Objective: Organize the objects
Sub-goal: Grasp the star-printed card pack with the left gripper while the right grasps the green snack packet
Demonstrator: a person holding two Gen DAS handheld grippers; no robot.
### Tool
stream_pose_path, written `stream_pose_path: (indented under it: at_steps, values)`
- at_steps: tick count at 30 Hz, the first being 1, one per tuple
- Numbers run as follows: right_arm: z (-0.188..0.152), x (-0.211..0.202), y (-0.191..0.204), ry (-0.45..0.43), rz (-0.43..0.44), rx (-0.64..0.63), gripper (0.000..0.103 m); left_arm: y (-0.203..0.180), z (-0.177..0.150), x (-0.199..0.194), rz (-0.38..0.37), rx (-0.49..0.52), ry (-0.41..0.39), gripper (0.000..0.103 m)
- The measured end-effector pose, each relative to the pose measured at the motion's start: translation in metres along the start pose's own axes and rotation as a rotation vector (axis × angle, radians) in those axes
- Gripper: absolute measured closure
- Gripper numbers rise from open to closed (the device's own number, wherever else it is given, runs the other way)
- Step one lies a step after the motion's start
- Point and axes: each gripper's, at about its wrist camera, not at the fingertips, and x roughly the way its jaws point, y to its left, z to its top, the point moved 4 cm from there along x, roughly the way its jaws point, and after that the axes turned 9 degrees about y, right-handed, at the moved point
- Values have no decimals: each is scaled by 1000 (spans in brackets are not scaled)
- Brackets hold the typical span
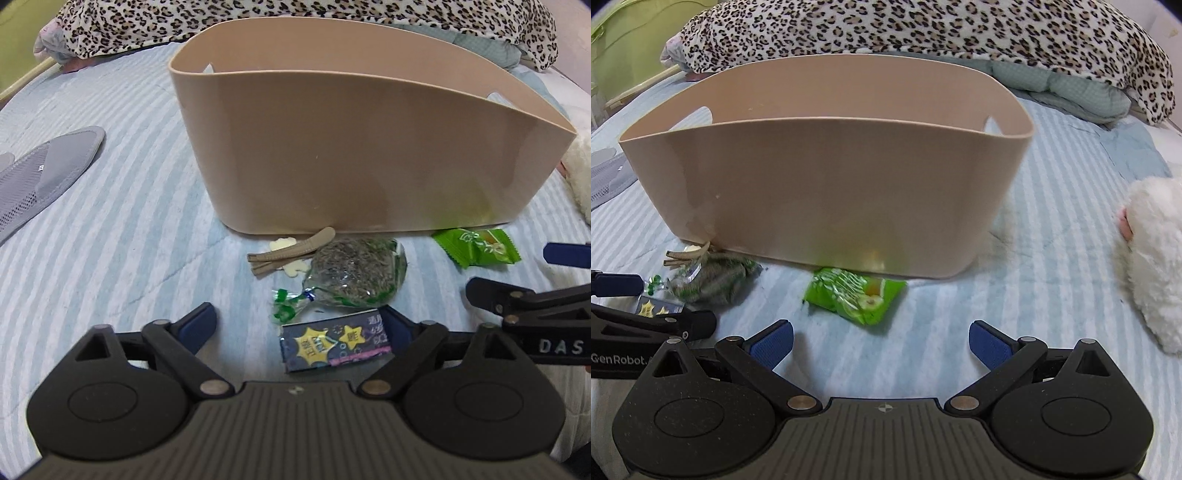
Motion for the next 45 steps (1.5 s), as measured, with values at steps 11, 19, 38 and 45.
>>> stream_pose_path:
  at_steps: [11,19,38,45]
  values:
    - [8,13,5,-17,-9,25,26,14,-2,-8,-14,-7,21,46]
    - [3,5,7,-30,22,4,62,15,-7,-16,2,0,17,48]
    - [-7,2,3,-9,45,25,74,22,-12,-26,3,-6,13,48]
    - [4,9,13,-47,21,0,31,26,-7,-18,1,-18,15,48]
